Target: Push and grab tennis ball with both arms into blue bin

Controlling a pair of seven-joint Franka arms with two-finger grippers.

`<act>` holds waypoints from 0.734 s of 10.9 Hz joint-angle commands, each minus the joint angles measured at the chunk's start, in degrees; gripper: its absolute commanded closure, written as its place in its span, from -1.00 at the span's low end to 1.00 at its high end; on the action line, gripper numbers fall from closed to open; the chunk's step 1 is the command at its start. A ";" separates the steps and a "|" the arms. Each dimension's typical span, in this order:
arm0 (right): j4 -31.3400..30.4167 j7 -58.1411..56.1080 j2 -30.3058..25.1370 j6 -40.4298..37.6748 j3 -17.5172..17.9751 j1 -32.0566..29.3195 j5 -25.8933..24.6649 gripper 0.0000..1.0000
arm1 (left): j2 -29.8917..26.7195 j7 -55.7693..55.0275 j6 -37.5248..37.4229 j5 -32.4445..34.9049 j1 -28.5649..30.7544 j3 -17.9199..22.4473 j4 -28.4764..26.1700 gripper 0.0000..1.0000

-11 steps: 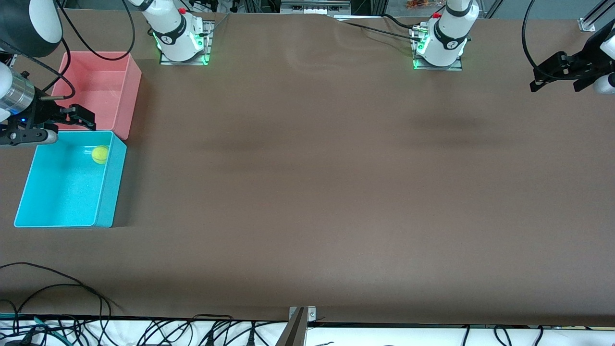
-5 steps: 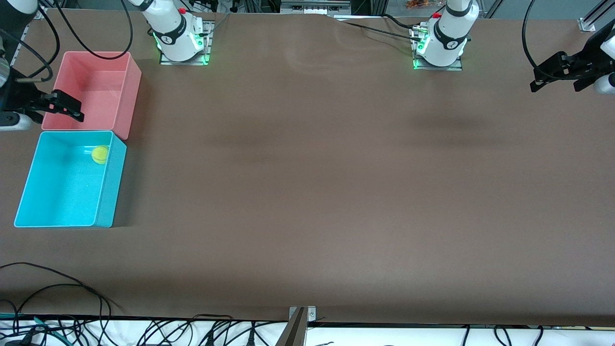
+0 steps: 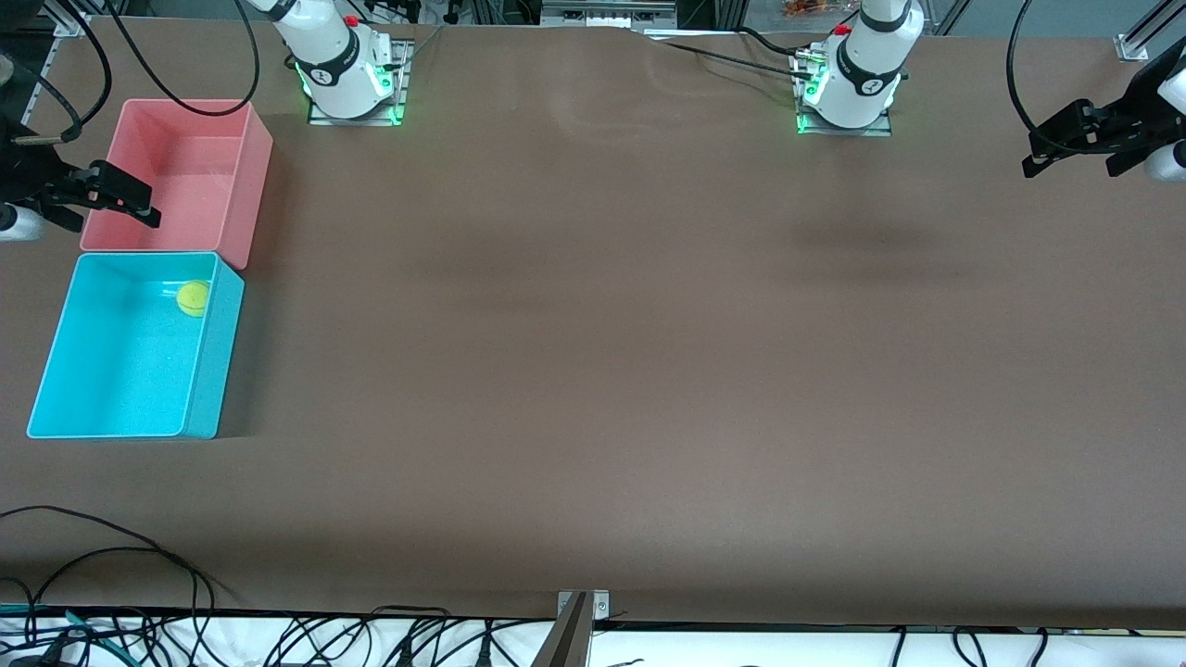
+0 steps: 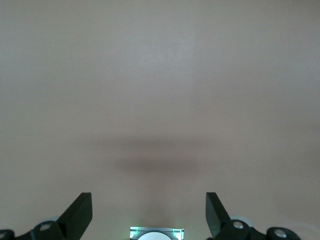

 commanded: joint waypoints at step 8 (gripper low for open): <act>2.29 3.29 0.89 -1.43 0.51 -0.43 0.14 -1.00 | 0.63 -0.83 -1.08 -0.38 -0.20 -0.10 1.64 -1.00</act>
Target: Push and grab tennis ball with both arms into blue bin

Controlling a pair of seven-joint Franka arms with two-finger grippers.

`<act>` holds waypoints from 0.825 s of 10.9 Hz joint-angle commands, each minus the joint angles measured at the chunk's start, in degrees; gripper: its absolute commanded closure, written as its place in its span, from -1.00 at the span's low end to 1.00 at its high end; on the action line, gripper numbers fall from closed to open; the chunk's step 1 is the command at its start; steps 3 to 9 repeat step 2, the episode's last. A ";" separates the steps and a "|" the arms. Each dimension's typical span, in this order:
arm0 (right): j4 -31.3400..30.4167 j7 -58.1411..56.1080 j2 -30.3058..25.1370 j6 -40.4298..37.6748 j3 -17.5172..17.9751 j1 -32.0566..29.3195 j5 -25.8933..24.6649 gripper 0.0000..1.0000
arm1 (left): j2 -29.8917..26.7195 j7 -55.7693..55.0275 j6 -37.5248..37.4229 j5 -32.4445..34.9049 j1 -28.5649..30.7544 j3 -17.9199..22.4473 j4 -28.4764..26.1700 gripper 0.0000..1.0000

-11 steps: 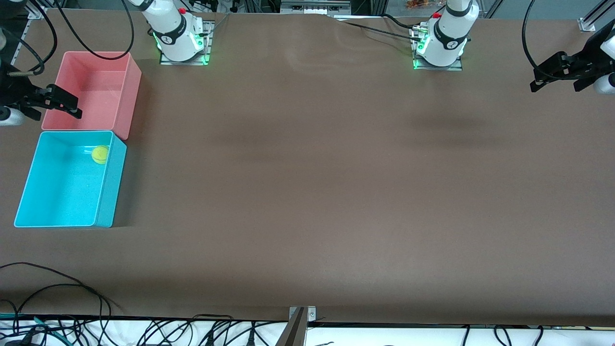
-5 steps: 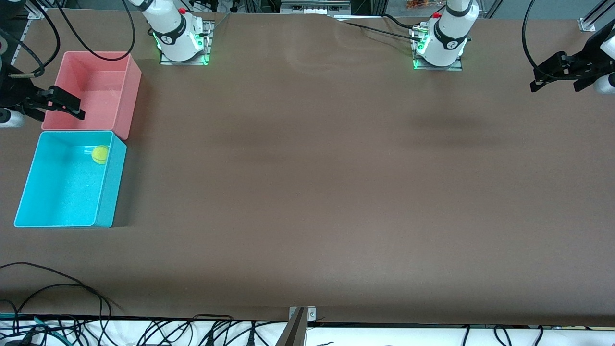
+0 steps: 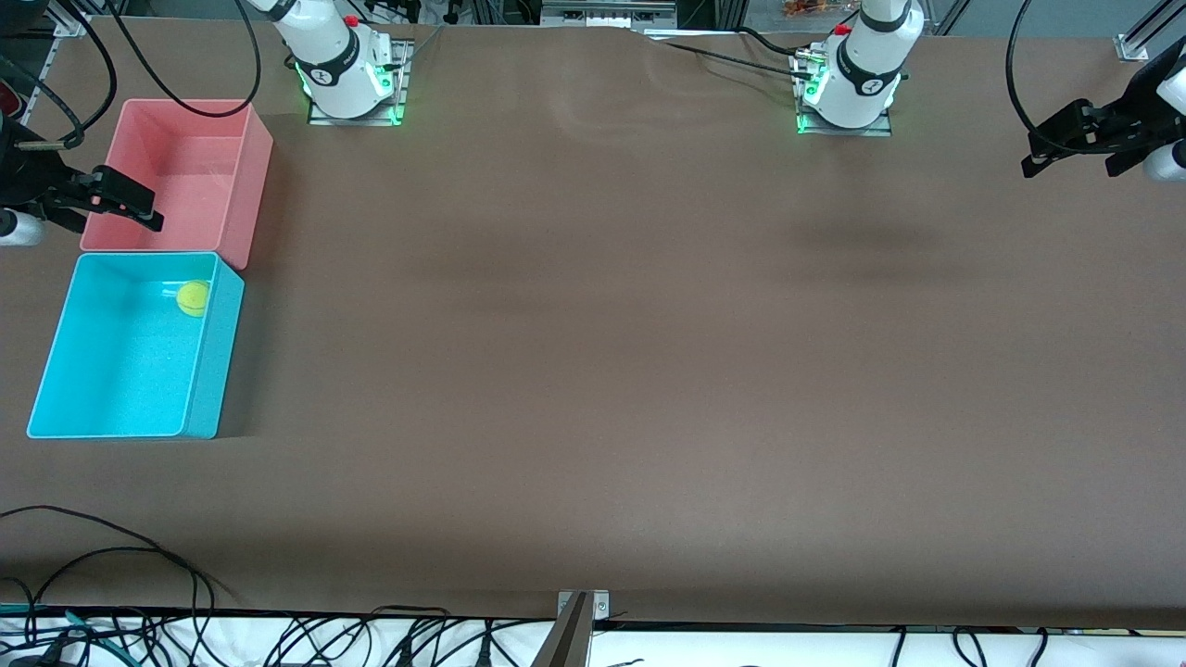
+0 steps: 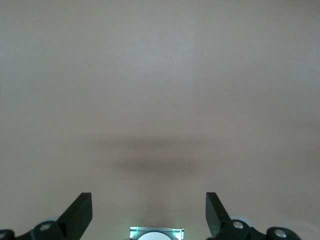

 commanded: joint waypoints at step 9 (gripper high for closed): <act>1.86 0.74 0.57 -1.36 0.31 -0.43 0.15 -1.00 | 0.54 -0.91 -1.08 -0.38 -0.16 -0.06 1.64 -1.00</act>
